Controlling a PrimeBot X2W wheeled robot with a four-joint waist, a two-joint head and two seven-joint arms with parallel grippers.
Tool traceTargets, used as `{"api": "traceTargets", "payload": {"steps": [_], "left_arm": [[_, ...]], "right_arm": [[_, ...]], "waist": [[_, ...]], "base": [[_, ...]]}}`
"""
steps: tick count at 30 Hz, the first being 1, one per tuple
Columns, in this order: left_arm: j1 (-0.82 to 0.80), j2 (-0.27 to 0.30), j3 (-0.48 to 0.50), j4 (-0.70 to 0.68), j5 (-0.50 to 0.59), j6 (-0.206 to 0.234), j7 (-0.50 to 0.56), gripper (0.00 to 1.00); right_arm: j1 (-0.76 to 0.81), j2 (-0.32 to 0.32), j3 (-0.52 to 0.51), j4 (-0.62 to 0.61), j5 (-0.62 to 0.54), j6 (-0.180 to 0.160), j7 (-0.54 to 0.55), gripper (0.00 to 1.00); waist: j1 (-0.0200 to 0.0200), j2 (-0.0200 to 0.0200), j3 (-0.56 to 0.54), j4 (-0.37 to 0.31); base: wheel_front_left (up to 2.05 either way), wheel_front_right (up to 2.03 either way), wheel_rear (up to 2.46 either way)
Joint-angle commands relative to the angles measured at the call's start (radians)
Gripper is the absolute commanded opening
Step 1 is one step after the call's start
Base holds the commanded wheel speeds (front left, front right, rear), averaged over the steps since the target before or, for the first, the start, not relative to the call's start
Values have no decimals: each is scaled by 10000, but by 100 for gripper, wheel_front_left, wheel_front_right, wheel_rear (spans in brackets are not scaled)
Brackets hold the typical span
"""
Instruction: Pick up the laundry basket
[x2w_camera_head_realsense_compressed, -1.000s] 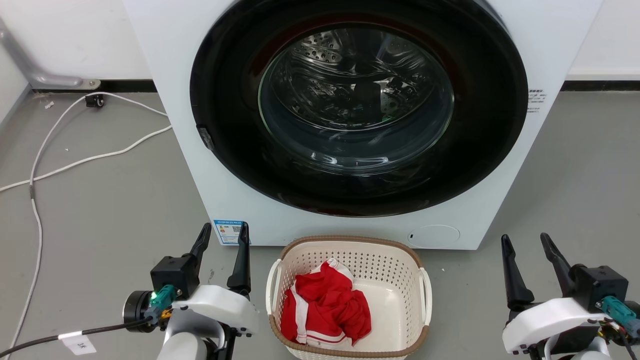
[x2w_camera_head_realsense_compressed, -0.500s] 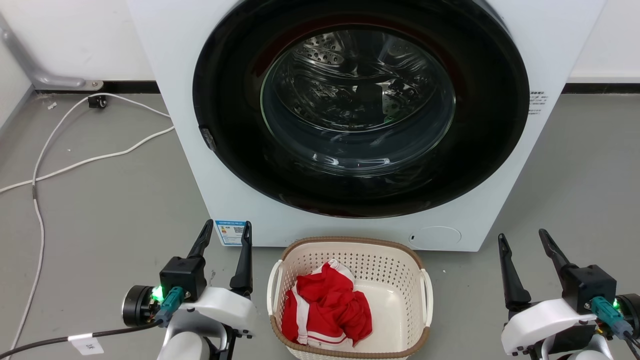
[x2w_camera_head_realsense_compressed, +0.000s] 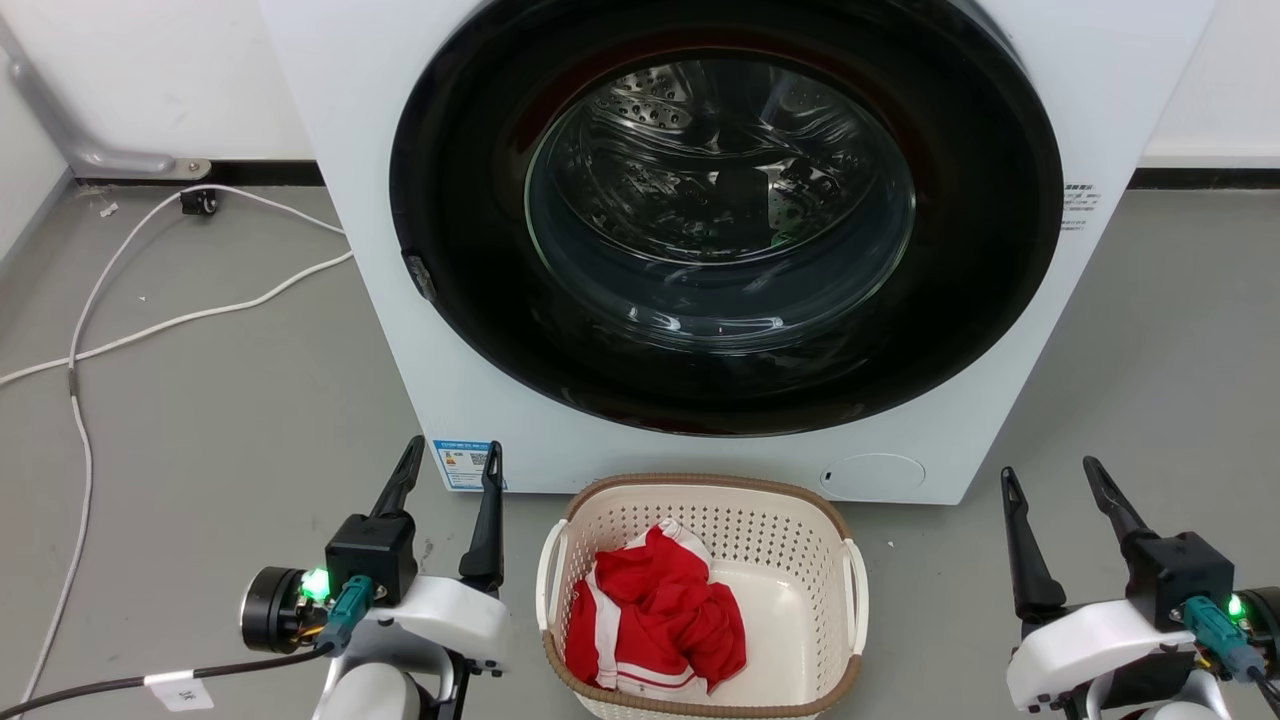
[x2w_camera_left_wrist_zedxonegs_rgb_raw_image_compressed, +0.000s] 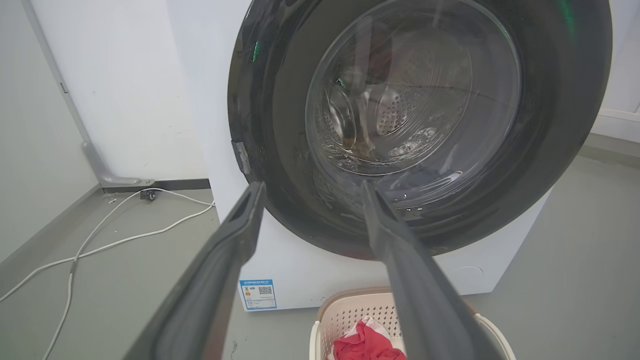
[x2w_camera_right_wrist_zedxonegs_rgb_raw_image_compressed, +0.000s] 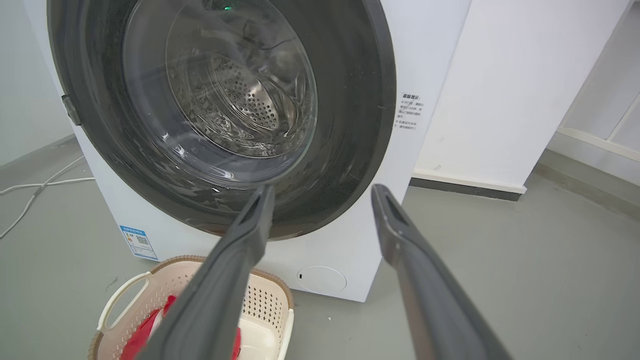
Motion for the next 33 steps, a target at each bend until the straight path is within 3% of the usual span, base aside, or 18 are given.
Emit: {"api": "traceTargets", "payload": {"steps": [1,33], "left_arm": [[-9,-3,41,3,-55,15,-26,100],[-330,-18,155,273,-94,51,-26,100]], "right_arm": [[99,29,-48,35,124,-7,-64,100],[-139,29,-73,150,403,-7,-28,100]], "waist": [[0,0,0,-3],[0,0,289,-102]], "base": [[0,0,0],[0,0,0]]}}
